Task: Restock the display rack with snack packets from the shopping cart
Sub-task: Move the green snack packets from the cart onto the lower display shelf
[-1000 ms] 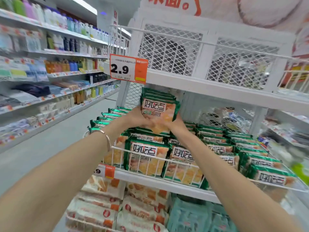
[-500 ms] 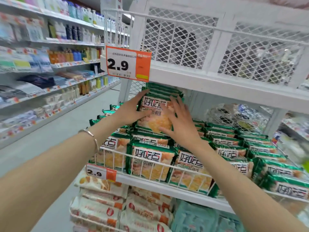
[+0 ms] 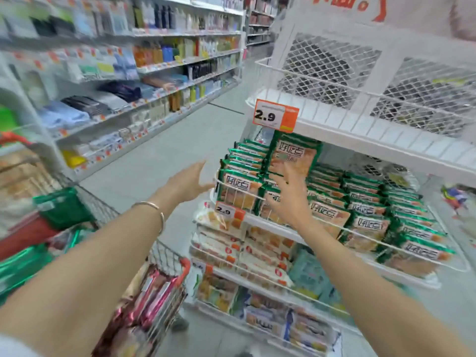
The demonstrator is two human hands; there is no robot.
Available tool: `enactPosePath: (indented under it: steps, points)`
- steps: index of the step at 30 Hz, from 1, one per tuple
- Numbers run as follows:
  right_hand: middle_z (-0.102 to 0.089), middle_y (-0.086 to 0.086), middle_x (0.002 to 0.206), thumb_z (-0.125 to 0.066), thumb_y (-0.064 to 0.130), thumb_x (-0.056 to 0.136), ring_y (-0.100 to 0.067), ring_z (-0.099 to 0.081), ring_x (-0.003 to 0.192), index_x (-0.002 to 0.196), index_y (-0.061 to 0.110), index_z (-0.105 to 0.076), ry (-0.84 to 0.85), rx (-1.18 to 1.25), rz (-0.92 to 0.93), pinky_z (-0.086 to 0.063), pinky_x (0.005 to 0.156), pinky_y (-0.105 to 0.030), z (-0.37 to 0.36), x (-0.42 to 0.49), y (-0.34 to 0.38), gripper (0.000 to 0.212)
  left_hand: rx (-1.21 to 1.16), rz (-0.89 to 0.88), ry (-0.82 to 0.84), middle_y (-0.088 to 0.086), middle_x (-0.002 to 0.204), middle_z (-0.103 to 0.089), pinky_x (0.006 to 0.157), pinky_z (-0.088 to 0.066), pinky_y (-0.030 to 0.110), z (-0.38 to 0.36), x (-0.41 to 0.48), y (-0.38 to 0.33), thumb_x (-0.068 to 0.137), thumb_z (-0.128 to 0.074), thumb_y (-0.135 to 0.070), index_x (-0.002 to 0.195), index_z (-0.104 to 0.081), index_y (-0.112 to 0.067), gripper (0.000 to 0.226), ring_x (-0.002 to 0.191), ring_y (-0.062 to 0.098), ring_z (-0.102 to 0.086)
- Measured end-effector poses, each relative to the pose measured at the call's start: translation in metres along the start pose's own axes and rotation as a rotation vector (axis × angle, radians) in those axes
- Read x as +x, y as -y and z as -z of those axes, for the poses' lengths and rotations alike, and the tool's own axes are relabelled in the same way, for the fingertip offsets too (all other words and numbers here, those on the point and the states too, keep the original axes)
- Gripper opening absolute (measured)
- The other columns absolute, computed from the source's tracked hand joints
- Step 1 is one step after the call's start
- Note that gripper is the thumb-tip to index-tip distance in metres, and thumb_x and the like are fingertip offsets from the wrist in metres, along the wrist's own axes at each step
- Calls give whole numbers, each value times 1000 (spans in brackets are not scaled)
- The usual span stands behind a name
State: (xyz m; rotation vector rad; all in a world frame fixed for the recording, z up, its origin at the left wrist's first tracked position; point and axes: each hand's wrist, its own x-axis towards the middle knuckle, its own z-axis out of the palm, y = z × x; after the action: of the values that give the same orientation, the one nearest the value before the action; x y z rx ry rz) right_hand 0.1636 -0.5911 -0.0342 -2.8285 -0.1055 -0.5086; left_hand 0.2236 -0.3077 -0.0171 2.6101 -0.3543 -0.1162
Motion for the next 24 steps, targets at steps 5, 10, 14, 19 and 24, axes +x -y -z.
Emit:
enactPosePath:
  steps: [5,10,14,19,24]
  points:
    - [-37,-12,154,-62,31,94,-32,-35,142,135,14,-57,295,119,60,-31,115,-43,-44,-41,123,45,30,294,85,12,148,-48,104,-41,36,39,-117,123,95,-59,-47,146,-42,-12,64,131,30,-49]
    - [-36,-8,153,-59,28,95,-26,-42,136,135,15,-56,522,140,209,-35,109,-35,-100,-52,226,42,-20,605,36,15,140,-55,102,-44,35,61,-219,235,94,-60,-38,136,-55,-8,51,126,31,-54]
    - [-37,-10,154,-58,30,95,-26,-44,135,135,16,-57,677,124,375,-38,110,-37,-153,-47,289,42,-133,805,-48,18,120,-64,90,-45,32,63,-265,283,91,-58,-35,119,-64,-6,41,119,33,-59]
    - [-47,-14,145,-58,24,94,-27,-38,139,129,10,-62,856,87,533,-31,114,-36,-219,-24,349,37,-311,1051,-177,18,91,-72,79,-53,37,60,-291,335,88,-60,-14,88,-69,-3,15,96,34,-69]
    - [-38,-12,154,-61,24,90,-28,-40,139,140,15,-53,951,32,628,-33,117,-39,-278,26,386,52,-484,1226,-361,15,97,-72,84,-55,37,62,-280,354,88,-59,-9,89,-73,-8,13,95,32,-69]
